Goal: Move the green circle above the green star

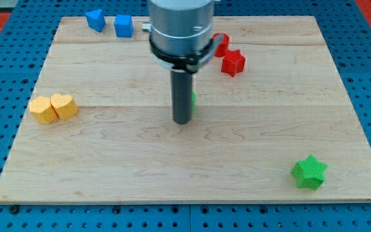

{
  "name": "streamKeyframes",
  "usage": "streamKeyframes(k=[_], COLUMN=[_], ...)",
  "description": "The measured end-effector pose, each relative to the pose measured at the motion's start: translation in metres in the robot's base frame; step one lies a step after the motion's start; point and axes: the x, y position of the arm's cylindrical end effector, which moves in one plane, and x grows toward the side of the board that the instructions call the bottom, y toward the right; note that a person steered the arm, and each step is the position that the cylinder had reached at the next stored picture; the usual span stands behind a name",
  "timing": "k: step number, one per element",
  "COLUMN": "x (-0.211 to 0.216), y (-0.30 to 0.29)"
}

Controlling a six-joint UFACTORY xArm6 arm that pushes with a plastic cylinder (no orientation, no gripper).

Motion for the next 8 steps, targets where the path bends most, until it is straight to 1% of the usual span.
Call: streamKeyframes(k=[1, 2, 3, 4, 5, 6, 7, 8], x=[-0.016, -0.025, -0.034, -0.056, -0.047, 0.014, 0.082, 0.103], y=[-0.056, -0.030, 0.027, 0.024, 0.065, 0.135, 0.181, 0.196])
